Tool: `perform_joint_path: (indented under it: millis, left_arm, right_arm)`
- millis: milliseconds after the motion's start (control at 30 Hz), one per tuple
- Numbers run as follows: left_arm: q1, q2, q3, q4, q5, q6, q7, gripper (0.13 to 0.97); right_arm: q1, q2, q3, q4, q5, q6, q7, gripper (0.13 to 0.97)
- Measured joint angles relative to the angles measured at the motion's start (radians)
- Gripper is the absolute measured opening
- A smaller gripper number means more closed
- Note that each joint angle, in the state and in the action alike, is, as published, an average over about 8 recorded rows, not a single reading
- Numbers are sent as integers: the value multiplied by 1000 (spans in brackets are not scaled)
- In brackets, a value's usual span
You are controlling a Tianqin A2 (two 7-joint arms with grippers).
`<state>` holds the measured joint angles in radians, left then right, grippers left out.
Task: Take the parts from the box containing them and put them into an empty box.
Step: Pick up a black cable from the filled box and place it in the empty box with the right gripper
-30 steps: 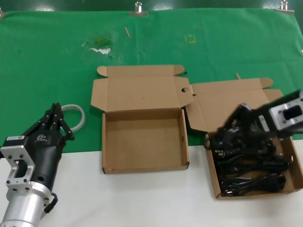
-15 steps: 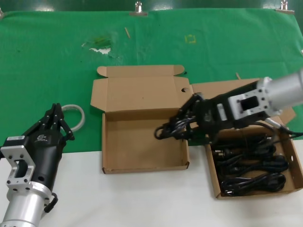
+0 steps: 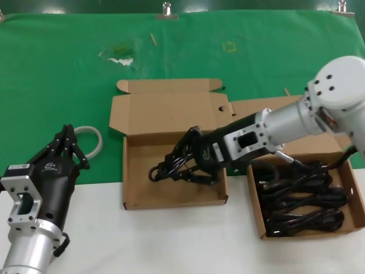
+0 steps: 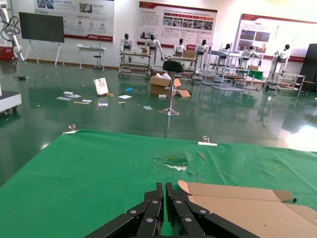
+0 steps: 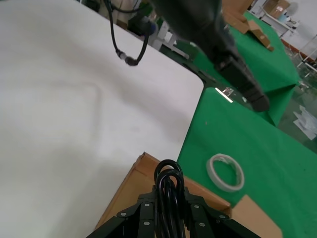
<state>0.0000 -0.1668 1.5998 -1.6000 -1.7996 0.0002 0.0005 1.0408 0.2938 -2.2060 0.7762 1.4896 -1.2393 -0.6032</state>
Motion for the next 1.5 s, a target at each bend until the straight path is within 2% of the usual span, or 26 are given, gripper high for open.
perform_joint_path:
  millis: [233,433,933,1500]
  left_arm:
    - [0,0,0,0,0,0,0,156]
    - [0,0,0,0,0,0,0,156]
    - [0,0,0,0,0,0,0,156]
    - [0,0,0,0,0,0,0,156]
  right_arm:
    - [43,-93,-6,-200,-15,47,-122,222]
    - [74,-141,-6,-312,-31,75,-167,222]
    - [63,-153,-43,-274,-116,149,-3,218]
    - [81,-216,-4,-399,-99,231,-122,223]
